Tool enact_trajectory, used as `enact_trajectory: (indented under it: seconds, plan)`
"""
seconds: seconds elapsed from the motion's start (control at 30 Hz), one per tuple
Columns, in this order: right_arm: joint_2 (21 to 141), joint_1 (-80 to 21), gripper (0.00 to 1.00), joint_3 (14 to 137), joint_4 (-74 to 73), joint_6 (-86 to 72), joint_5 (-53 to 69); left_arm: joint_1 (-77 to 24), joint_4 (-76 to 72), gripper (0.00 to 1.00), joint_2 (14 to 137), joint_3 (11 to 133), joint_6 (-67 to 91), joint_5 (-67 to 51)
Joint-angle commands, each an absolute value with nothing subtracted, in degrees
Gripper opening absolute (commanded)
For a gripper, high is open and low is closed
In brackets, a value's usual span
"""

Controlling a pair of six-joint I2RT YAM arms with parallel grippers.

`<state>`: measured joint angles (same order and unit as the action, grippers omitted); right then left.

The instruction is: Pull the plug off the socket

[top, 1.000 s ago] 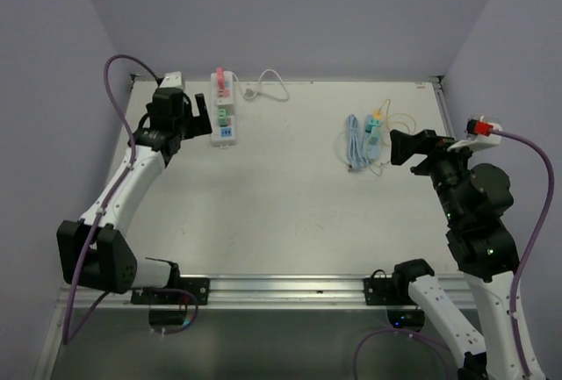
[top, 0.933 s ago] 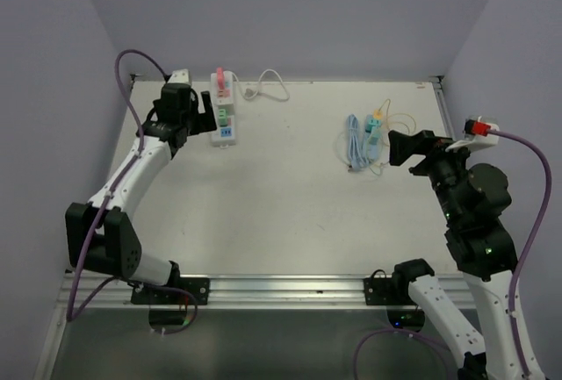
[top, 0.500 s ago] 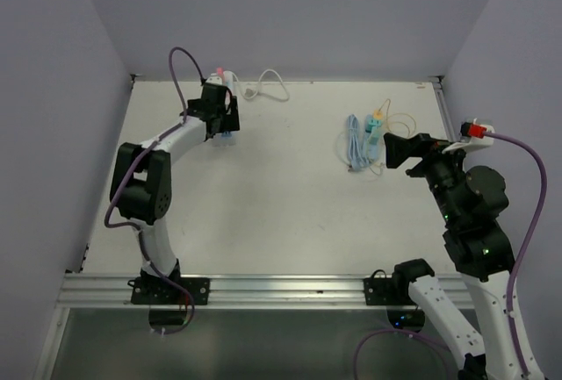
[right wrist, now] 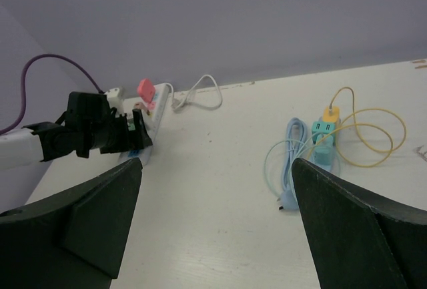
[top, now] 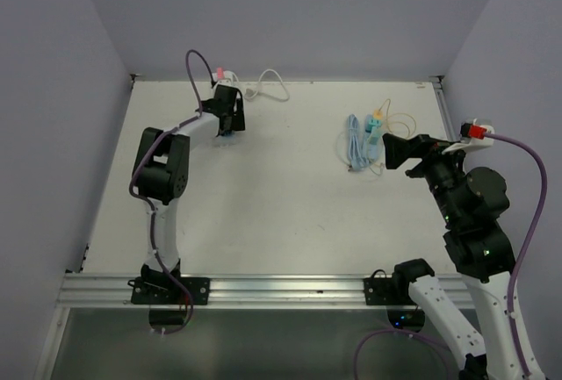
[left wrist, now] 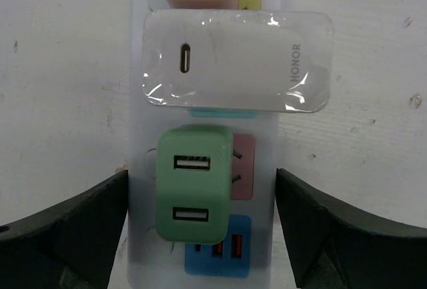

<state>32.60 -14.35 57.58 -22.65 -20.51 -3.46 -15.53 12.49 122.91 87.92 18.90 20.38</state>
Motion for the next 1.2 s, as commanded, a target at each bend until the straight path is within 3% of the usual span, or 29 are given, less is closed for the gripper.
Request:
enact_trajectory:
  seconds: [0.0,0.33,0.53,0.97,1.17]
  plan:
    - [32.78,-14.59,0.99,57.30,-20.83,-20.04,-2.99,-15.91,12.21,0.88,124.80,91.23,18.98,22.24]
    - [32.87,-14.59,0.99,57.22,-20.92,-19.95,-1.76,-17.93,14.15,0.53,120.16,83.43,22.58,22.24]
    - [33.13,-14.59,0.99,56.25,-20.92,-20.74,-0.26,-21.26,16.78,0.38,114.18,74.38,27.77,22.15]
    - [33.92,-14.59,0.99,51.34,-19.78,-22.50,4.57,-42.77,23.81,0.51,98.53,51.60,42.44,21.53]
    - [34.89,-14.59,0.99,49.22,-18.90,-23.12,6.50,-50.44,26.19,0.70,93.17,51.06,46.84,21.62]
